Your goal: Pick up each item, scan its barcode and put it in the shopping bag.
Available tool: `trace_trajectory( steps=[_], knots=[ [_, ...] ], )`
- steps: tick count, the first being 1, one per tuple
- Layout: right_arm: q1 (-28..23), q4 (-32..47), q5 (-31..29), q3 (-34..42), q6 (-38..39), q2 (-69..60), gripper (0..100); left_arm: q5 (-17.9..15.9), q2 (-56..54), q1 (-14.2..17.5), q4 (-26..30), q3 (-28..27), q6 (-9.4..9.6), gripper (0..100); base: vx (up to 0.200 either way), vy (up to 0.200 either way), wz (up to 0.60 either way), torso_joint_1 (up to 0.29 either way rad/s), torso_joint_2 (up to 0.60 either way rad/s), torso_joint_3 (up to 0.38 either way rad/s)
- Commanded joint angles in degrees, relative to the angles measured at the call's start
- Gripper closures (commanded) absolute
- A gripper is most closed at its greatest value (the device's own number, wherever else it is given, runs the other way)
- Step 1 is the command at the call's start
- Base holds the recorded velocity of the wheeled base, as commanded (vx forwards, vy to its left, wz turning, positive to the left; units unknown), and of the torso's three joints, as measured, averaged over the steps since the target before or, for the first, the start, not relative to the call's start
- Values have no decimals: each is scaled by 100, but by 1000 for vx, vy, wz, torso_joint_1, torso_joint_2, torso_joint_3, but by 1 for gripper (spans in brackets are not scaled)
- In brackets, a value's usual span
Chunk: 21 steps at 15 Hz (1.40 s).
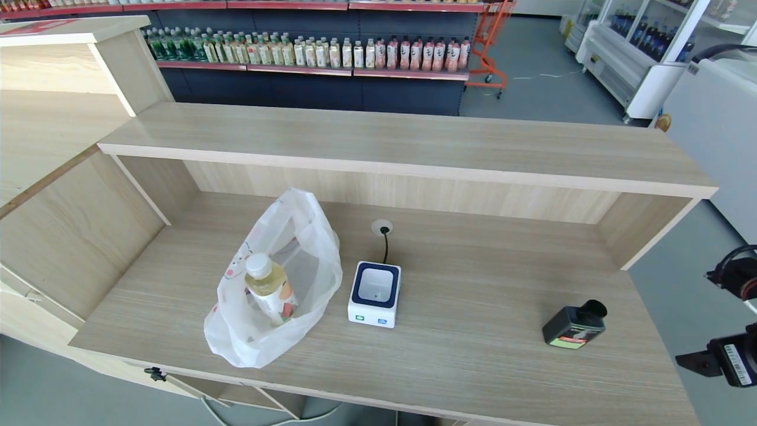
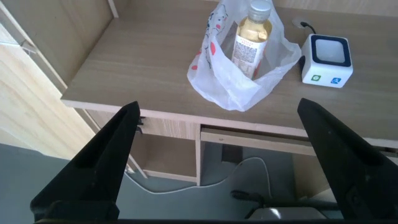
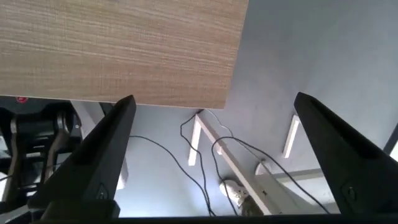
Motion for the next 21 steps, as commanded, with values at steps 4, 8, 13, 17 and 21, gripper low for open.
trace_trajectory(
  steps=[4, 8, 13, 17, 21],
  knots=[
    [88, -1967, 376, 268, -1922, 1779, 0, -2, -2, 7, -4, 1, 1, 0, 0, 0, 0, 0, 0, 0],
    [387, -2248, 1440, 268, -2818, 2473, 0, -2, -2, 7, -4, 1, -8, 0, 0, 0, 0, 0, 0, 0],
    [958, -3426, 1862, 145, -2871, 3299, 0, -2, -2, 7, -4, 1, -8, 0, 0, 0, 0, 0, 0, 0],
    [1266, -3461, 2143, -216, -2871, 3651, 0, -2, -2, 7, -4, 1, -8, 0, 0, 0, 0, 0, 0, 0],
    [1389, -3663, 2143, -339, -2845, 3844, 100, -2, -2, 7, -4, 1, -8, 0, 0, 0, 0, 0, 0, 0]
  ],
)
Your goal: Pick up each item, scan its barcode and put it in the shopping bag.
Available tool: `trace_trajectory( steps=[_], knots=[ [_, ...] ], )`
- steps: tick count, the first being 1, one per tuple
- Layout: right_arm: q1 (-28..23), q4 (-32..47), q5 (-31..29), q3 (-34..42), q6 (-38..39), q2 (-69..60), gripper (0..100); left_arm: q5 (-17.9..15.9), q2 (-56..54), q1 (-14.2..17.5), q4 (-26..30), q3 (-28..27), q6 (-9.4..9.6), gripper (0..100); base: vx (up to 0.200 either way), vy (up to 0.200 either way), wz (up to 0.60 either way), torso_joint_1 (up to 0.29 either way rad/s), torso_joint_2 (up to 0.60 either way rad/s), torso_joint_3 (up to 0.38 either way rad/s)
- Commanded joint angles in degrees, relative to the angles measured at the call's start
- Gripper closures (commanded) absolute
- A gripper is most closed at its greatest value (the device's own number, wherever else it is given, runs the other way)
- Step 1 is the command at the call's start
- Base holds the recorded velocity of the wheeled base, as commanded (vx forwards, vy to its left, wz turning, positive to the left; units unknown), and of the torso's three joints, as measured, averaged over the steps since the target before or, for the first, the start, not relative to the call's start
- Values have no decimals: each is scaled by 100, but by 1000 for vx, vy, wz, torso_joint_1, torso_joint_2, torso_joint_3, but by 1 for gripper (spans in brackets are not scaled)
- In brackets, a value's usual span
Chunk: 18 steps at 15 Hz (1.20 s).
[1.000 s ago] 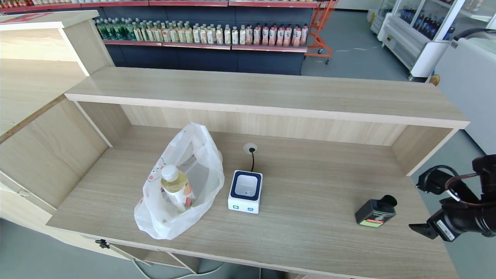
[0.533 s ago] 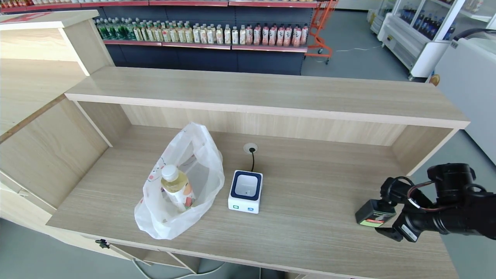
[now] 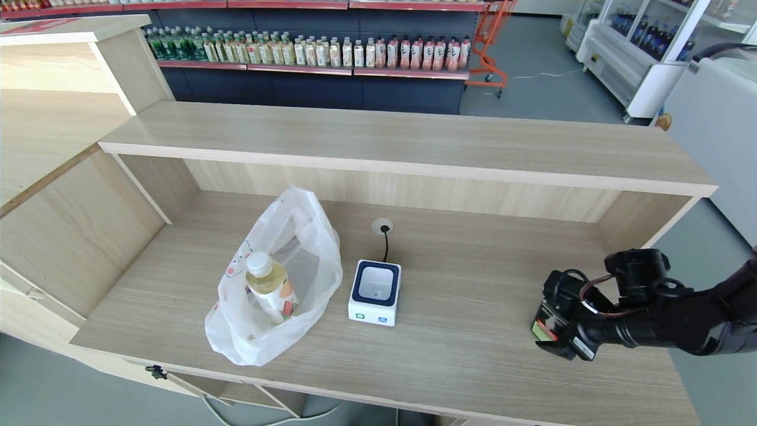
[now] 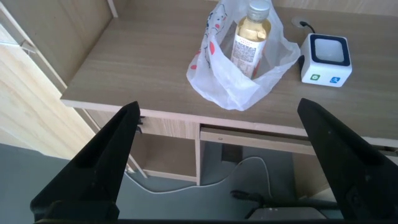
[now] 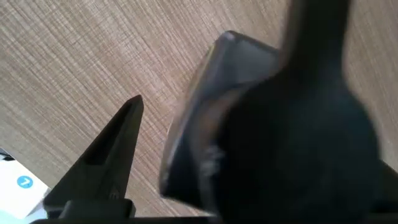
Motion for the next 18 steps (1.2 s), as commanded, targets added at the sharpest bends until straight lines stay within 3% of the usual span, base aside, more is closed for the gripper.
trace_trajectory(
  steps=[1, 5, 11, 14, 17, 18],
  knots=[
    [101, -14, 16, -95, 101, 124, 100, 1, -2, 0, -1, 1, 1, 0, 0, 0, 0, 0, 0, 0],
    [417, -172, 166, -270, 936, 186, 100, 1, -2, 0, -1, 1, 1, 0, 0, 0, 0, 0, 0, 0],
    [444, -269, 174, -288, 971, 186, 100, 1, -2, 0, -1, 1, 1, 0, 0, 0, 0, 0, 0, 0],
    [453, -779, 183, -147, 971, -218, 100, 1, -2, 0, -1, 1, 1, 0, 0, 0, 0, 0, 0, 0],
    [224, -2273, 315, 1241, 848, -1519, 100, 1, -2, 0, -1, 1, -8, 0, 0, 0, 0, 0, 0, 0],
    [215, -2440, 341, 1285, 374, -1783, 100, 1, -2, 0, -1, 1, -8, 0, 0, 0, 0, 0, 0, 0]
  ],
)
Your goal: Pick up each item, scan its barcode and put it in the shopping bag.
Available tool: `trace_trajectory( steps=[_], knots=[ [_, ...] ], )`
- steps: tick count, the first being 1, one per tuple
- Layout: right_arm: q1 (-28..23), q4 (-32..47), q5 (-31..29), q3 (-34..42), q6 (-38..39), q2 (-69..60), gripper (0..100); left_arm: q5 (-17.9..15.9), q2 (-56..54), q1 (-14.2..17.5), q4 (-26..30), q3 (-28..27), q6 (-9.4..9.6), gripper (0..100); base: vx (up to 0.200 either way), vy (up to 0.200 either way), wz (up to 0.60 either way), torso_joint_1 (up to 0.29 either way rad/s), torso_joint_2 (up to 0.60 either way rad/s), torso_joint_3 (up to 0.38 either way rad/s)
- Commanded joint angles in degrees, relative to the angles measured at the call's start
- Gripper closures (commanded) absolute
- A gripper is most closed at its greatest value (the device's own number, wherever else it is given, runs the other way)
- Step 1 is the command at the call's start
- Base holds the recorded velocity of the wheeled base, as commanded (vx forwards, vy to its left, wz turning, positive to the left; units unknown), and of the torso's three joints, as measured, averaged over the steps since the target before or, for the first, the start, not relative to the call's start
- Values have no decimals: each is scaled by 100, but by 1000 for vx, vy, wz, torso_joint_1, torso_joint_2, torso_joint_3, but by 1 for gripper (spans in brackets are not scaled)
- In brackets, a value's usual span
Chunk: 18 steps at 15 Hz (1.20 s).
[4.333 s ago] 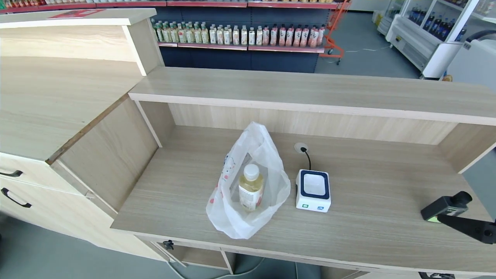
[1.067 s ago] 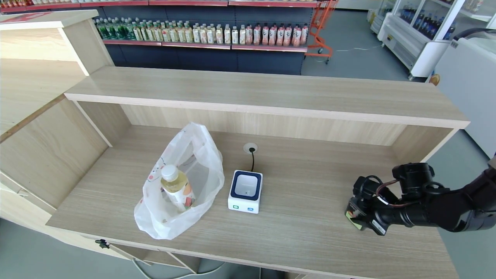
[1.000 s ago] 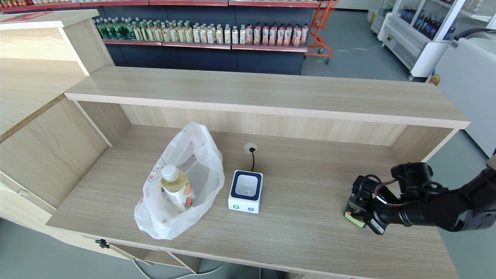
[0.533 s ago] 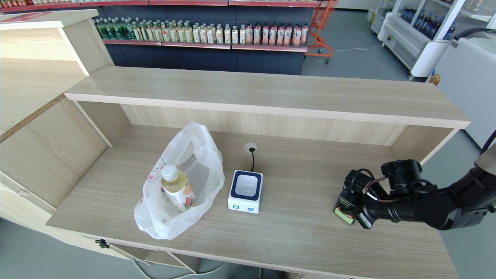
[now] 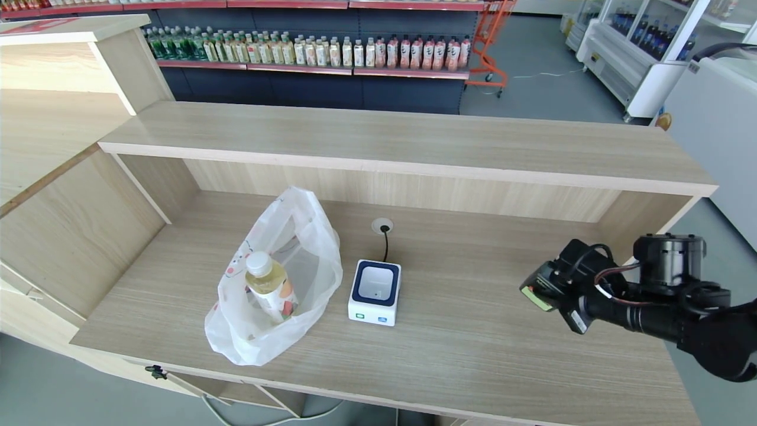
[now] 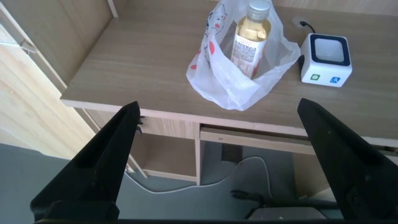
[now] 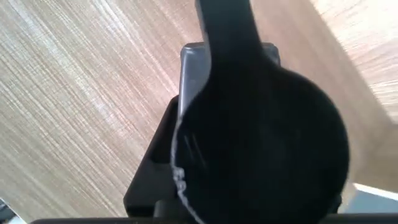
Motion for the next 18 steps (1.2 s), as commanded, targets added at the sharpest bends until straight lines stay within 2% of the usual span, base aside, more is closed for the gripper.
trace_trajectory(
  steps=[1, 2, 3, 4, 5, 7, 9, 11, 15, 18],
  knots=[
    [-105, -435, 127, 426, -805, -999, 100, -2, -2, 0, -1, 1, -8, 0, 0, 0, 0, 0, 0, 0],
    [-79, -602, 452, 426, -1437, -1096, 100, -2, -2, 0, -1, 1, -8, 0, 0, 0, 0, 0, 0, 0],
    [44, -672, 1788, 426, -2905, -1113, 100, -2, -2, 0, -1, 1, 1, 0, 0, 0, 0, 0, 0, 0],
    [158, -505, 2474, 434, -4030, -1122, 100, -2, -2, 0, -1, 1, -8, 0, 0, 0, 0, 0, 0, 0],
    [440, -136, 2939, 408, -5489, -1166, 100, -2, -2, 0, -1, 1, 1, 0, 0, 0, 0, 0, 0, 0],
    [1204, 822, 3335, 373, -7686, -1166, 100, -2, -2, 0, -1, 1, -8, 0, 0, 0, 0, 0, 0, 0],
    [1670, 2096, 3309, 303, -9304, -1149, 100, -2, -2, 0, -1, 1, 1, 0, 0, 0, 0, 0, 0, 0],
    [1811, 2430, 3317, 303, -10332, -1210, 100, -2, -2, 0, -1, 1, -8, 0, 0, 0, 0, 0, 0, 0],
    [2294, 2369, 3326, 294, -10631, -1272, 100, -2, -2, 0, -1, 1, -8, 0, 0, 0, 0, 0, 0, 0],
    [2707, 1929, 3326, 320, -10631, -1201, 100, -2, -2, 0, -1, 1, 1, 0, 0, 0, 0, 0, 0, 0]
  ],
)
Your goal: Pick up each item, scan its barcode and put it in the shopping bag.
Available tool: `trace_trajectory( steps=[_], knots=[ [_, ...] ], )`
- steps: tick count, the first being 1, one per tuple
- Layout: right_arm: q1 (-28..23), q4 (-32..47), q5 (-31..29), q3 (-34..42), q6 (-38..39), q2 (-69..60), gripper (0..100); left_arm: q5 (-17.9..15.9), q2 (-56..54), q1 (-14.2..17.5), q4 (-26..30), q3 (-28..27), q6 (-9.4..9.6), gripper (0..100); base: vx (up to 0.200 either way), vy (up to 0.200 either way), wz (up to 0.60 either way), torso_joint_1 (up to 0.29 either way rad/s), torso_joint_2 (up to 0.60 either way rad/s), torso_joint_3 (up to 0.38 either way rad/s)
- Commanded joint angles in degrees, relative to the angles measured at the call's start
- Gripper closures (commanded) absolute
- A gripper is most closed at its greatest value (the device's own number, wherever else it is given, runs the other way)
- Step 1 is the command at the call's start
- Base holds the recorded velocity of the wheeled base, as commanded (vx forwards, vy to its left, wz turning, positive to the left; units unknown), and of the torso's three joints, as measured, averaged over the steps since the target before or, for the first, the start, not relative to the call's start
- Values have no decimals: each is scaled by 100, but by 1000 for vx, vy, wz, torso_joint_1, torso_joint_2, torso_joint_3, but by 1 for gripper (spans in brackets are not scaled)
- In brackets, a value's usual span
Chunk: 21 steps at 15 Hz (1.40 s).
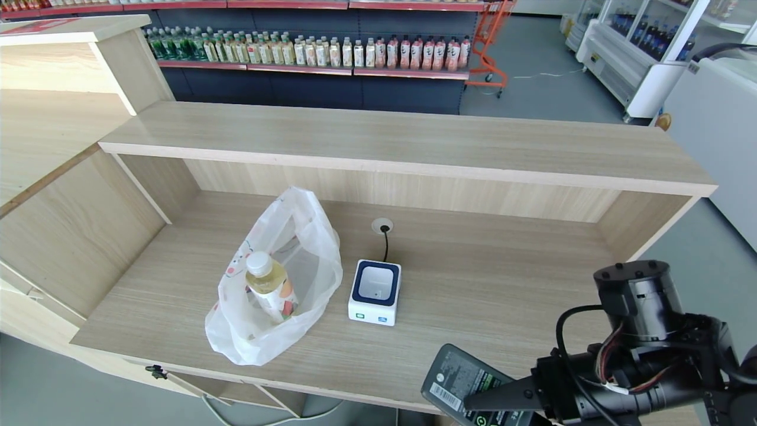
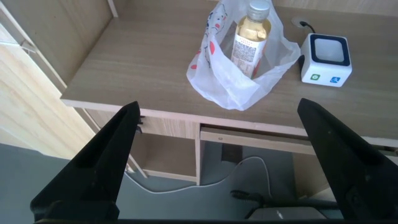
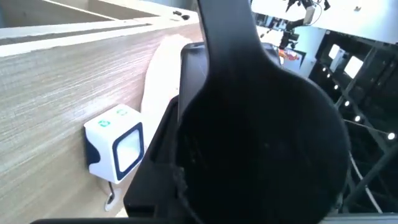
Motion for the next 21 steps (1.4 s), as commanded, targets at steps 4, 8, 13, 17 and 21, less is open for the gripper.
trace_trajectory(
  steps=[4, 8, 13, 17, 21],
  knots=[
    [145, -460, 18, 2, -4, 79, 100, 1, -2, 0, -1, 1, 3, 0, 0, 0, 0, 0, 0, 0],
    [198, -1146, 45, 19, -4, 211, 100, 1, -2, 0, -1, 1, -6, 0, 0, 0, 0, 0, 0, 0],
    [303, -1234, 53, 19, -4, 343, 100, 10, -2, 0, -1, 1, 3, 0, 0, 0, 0, 0, 0, 0],
    [303, -1225, 53, 2, 4, 360, 100, 1, -2, 0, -1, 1, 3, 0, 0, 0, 0, 0, 0, 0],
    [295, -1225, 273, -16, 48, 334, 100, 1, -2, 0, -1, 1, -6, 0, 0, 0, 0, 0, 0, 0]
  ],
)
